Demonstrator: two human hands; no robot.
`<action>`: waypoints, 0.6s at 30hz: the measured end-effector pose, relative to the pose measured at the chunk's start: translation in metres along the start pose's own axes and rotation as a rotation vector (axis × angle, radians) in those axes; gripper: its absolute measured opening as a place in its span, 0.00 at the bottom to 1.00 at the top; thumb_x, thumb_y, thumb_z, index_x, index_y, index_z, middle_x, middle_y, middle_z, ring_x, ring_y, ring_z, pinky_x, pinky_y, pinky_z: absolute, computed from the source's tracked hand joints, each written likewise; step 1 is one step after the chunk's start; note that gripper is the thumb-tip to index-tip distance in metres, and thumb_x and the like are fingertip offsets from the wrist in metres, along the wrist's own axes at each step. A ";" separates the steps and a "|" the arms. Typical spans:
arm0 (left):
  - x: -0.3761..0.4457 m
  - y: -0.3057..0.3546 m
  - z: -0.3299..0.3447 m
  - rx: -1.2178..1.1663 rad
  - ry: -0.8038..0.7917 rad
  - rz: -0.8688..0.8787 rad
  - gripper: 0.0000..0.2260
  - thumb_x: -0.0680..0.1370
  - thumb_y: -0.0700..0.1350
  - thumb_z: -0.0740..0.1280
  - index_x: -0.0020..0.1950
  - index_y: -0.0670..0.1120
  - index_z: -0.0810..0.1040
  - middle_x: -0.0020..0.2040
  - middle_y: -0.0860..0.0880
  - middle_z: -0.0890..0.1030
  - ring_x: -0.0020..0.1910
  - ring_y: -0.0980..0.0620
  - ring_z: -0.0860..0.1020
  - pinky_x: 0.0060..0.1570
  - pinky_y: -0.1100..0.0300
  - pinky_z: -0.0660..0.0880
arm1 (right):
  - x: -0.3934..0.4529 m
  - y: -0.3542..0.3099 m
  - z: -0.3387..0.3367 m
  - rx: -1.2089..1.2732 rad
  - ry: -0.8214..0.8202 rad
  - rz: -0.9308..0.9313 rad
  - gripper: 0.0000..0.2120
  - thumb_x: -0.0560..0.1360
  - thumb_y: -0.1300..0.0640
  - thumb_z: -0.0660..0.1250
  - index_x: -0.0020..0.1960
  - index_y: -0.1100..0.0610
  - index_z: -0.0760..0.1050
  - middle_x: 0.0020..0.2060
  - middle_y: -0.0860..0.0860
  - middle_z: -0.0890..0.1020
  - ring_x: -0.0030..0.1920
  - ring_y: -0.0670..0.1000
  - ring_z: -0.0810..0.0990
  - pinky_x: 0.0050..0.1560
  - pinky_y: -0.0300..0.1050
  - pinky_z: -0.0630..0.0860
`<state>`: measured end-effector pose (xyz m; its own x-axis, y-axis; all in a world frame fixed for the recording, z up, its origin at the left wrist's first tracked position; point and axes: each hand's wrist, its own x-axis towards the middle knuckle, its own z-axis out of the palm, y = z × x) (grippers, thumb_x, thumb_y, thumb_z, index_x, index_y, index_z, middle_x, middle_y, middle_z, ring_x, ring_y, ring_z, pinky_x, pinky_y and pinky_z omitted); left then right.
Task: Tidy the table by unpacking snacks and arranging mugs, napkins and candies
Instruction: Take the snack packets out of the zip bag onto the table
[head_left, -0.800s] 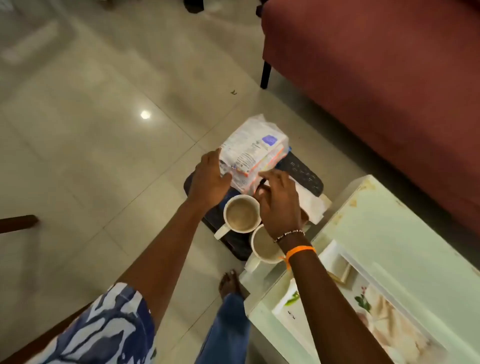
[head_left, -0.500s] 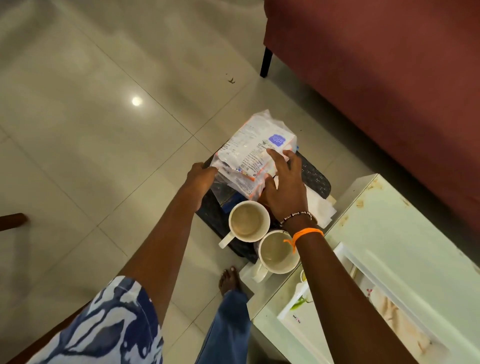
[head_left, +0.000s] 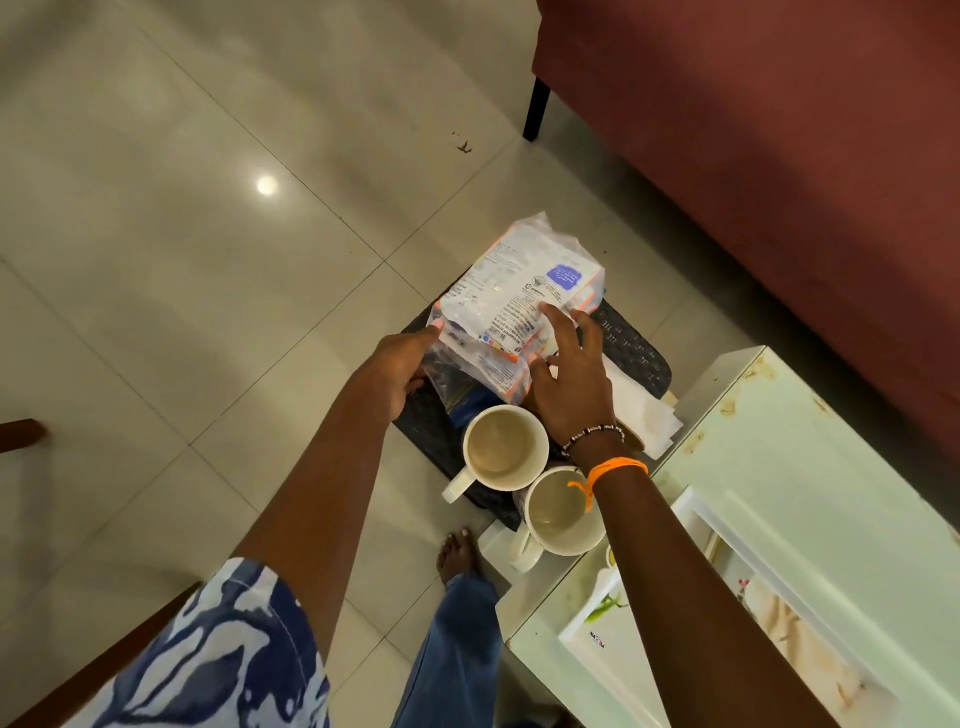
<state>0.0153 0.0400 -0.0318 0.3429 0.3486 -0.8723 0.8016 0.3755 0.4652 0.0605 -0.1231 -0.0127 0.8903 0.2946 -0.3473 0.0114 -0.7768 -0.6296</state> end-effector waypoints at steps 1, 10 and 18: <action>0.000 0.000 -0.001 -0.014 -0.003 0.001 0.22 0.75 0.56 0.65 0.62 0.42 0.74 0.60 0.42 0.78 0.60 0.44 0.75 0.63 0.54 0.71 | 0.000 0.001 0.000 0.002 0.003 -0.006 0.25 0.76 0.58 0.63 0.70 0.48 0.60 0.74 0.53 0.57 0.64 0.56 0.73 0.58 0.48 0.75; 0.001 0.006 0.001 -0.040 0.000 0.070 0.19 0.72 0.54 0.69 0.56 0.41 0.78 0.56 0.41 0.81 0.57 0.43 0.78 0.64 0.46 0.71 | 0.007 0.011 0.001 0.046 -0.023 -0.009 0.25 0.75 0.58 0.64 0.70 0.48 0.60 0.73 0.53 0.60 0.66 0.56 0.71 0.55 0.44 0.74; -0.002 0.018 0.004 -0.139 -0.048 0.117 0.13 0.71 0.46 0.72 0.51 0.41 0.78 0.55 0.41 0.82 0.54 0.45 0.80 0.60 0.50 0.74 | 0.009 0.013 -0.003 0.113 -0.046 0.036 0.25 0.75 0.59 0.64 0.69 0.49 0.60 0.72 0.54 0.62 0.64 0.58 0.73 0.60 0.53 0.74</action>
<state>0.0313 0.0434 -0.0224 0.4554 0.3563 -0.8159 0.6809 0.4510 0.5770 0.0701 -0.1318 -0.0218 0.8676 0.2947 -0.4007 -0.0738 -0.7203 -0.6897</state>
